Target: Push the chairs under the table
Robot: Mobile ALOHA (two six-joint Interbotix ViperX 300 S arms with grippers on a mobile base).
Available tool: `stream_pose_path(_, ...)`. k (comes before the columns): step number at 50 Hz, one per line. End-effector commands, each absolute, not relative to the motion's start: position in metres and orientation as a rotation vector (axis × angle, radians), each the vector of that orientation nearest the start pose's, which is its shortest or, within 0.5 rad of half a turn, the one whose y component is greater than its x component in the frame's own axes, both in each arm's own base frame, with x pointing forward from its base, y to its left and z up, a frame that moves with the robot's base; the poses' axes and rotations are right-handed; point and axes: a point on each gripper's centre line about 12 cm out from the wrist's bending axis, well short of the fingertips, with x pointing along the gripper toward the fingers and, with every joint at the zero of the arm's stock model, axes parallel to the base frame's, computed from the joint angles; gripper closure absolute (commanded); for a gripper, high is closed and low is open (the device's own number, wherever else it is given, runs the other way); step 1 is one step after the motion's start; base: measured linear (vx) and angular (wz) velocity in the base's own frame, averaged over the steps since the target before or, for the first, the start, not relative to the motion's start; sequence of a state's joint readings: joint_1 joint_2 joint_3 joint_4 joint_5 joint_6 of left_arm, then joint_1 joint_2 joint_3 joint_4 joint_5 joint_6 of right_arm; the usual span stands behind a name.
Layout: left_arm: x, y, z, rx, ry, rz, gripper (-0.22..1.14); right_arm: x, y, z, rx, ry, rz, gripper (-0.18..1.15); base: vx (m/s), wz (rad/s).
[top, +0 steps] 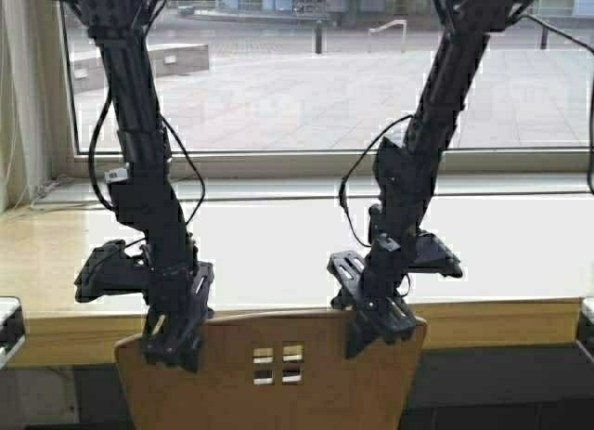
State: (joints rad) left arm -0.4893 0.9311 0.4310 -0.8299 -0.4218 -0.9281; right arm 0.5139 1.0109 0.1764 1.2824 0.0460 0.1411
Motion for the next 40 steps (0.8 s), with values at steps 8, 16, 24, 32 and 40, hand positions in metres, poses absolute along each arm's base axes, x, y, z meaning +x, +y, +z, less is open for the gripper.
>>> stream_pose_path(8, 0.378, -0.143, -0.093, -1.194, 0.733, 0.635, 0.08, 0.371, 0.221, -0.147, 0.884, 1.283, -0.391, 0.09, -0.04, 0.0)
stream_pose_path(16, 0.384, -0.145, -0.07, -1.236, 0.706, 0.615, 0.08, 0.389, 0.219, -0.114, 0.923, 1.212, -0.368, 0.09, -0.01, 0.01)
stream_pose_path(24, 0.385, -0.147, -0.034, -1.261, 0.684, 0.56, 0.08, 0.396, 0.217, -0.073, 0.95, 1.153, -0.337, 0.09, -0.02, 0.02)
stream_pose_path(32, 0.373, -0.143, -0.001, -1.234, 0.675, 0.492, 0.08, 0.393, 0.204, -0.026, 0.948, 1.055, -0.323, 0.09, -0.02, 0.01)
stream_pose_path(40, 0.352, -0.137, 0.022, -1.215, 0.675, 0.454, 0.08, 0.377, 0.19, 0.007, 0.938, 0.985, -0.327, 0.1, -0.05, 0.09)
